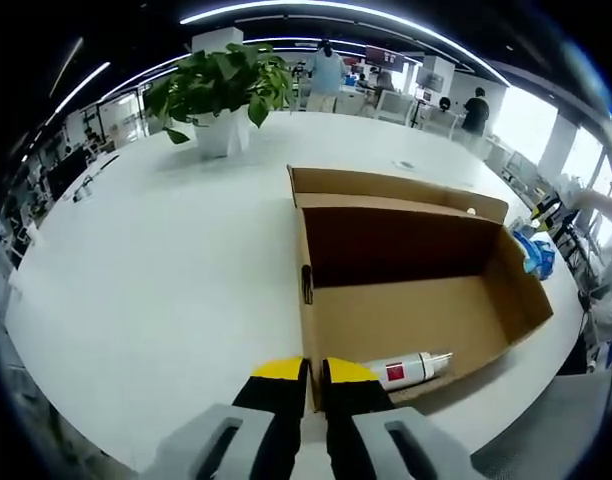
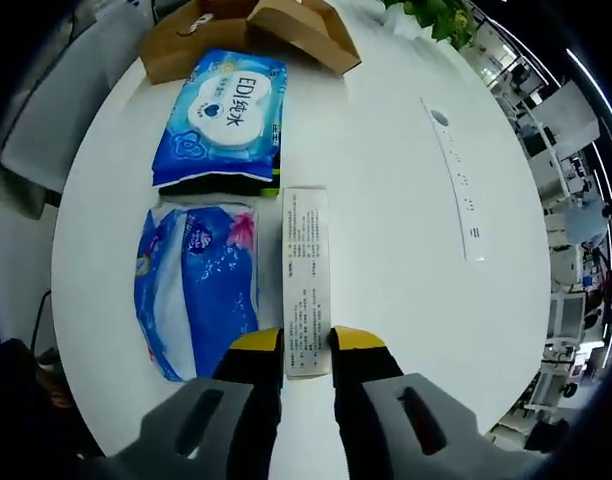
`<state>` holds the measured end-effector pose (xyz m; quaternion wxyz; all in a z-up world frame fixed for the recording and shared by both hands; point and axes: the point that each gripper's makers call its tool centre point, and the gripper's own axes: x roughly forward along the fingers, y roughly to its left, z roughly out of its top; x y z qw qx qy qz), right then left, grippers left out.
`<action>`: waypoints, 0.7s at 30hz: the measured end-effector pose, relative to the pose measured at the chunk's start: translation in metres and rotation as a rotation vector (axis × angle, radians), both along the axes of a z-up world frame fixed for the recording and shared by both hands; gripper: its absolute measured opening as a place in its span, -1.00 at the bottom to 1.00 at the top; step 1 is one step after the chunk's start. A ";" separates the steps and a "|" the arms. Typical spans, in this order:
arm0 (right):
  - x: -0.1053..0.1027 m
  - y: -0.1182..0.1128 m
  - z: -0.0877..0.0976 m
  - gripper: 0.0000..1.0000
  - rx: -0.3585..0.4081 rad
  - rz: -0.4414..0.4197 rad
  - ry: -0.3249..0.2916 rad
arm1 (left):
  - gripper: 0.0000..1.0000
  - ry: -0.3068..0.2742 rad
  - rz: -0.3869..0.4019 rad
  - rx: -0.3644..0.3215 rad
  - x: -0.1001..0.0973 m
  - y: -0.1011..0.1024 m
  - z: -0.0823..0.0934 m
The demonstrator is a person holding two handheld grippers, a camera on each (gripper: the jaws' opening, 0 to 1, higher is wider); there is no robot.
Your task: Operate the shoe box by opening the lid, removing the specified soft item, and placing it in the target area until the item is outside and the box remains undamaged.
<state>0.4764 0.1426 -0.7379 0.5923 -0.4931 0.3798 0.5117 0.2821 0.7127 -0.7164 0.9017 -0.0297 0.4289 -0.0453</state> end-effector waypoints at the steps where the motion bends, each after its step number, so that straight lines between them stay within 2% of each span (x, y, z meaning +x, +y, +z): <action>1: 0.001 0.000 0.000 -0.67 -0.004 -0.003 -0.002 | -0.88 0.000 -0.001 0.001 0.000 0.000 0.000; 10: 0.002 0.000 0.003 -0.64 -0.003 -0.045 -0.016 | -0.87 0.001 -0.011 -0.007 0.001 -0.001 0.000; 15: 0.005 0.005 0.011 -0.49 0.034 -0.100 -0.048 | -0.85 0.005 -0.026 -0.017 0.002 -0.001 0.000; 21: -0.003 0.012 0.021 -0.34 0.068 -0.150 -0.056 | -0.78 0.006 -0.056 -0.023 0.002 -0.002 0.001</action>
